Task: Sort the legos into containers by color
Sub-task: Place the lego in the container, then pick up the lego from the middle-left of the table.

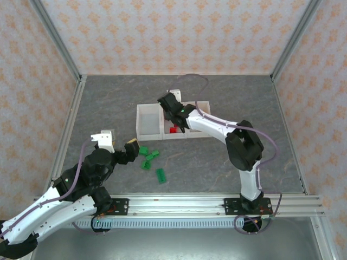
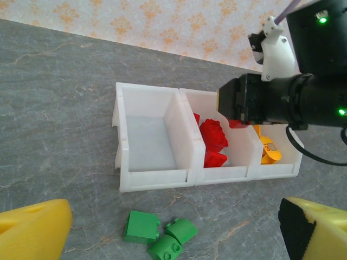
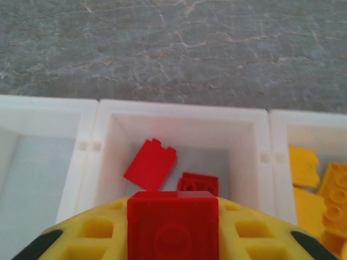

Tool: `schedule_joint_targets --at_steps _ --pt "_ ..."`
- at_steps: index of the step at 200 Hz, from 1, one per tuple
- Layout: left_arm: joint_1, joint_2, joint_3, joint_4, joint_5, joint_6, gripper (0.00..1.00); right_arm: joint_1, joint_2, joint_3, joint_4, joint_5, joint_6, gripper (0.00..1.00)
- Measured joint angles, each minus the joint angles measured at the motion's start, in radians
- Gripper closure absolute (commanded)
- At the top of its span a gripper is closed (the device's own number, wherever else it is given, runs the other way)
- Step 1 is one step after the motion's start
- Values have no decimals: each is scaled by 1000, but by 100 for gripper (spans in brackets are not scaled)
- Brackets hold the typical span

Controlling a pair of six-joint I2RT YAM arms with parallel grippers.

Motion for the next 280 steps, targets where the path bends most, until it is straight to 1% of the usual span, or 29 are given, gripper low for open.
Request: schedule_joint_targets --at_steps 11,29,34,49,63,74,83,131,162,181,203,222,238,257,280 --pt "0 0 0 0 0 0 1 -6 24 24 8 -31 -10 97" --pt "0 2 0 0 0 0 1 -10 57 50 19 -72 -19 89" --pt "0 4 0 0 0 0 1 -10 65 53 22 -81 -19 86" --pt "0 7 0 0 0 0 1 -10 85 55 24 -107 -19 70" --pt "0 8 0 0 0 0 1 -10 96 55 24 -126 -18 64" --pt "0 8 0 0 0 0 1 -10 98 55 24 -132 -23 54" --pt "0 8 0 0 0 0 1 -10 98 55 24 -134 -18 48" --pt "0 22 0 0 0 0 1 -10 96 55 26 -137 -24 34" --pt "0 31 0 0 0 0 1 -10 82 55 20 -137 -34 17" --pt "0 37 0 0 -2 0 1 -10 43 47 16 -137 -39 10" --pt "0 63 0 0 -6 -1 1 -10 -58 -1 13 -128 -48 1" --pt "0 122 1 0 -9 -6 1 -10 -164 -59 16 -105 -58 0" --pt "0 203 0 21 6 -16 1 -12 -255 -118 14 -78 -64 0" --pt "0 320 -14 86 60 -43 1 -23 -352 -190 11 -48 -75 0" --pt "0 484 -17 138 128 -89 1 -60 -459 -291 6 -23 -87 0"
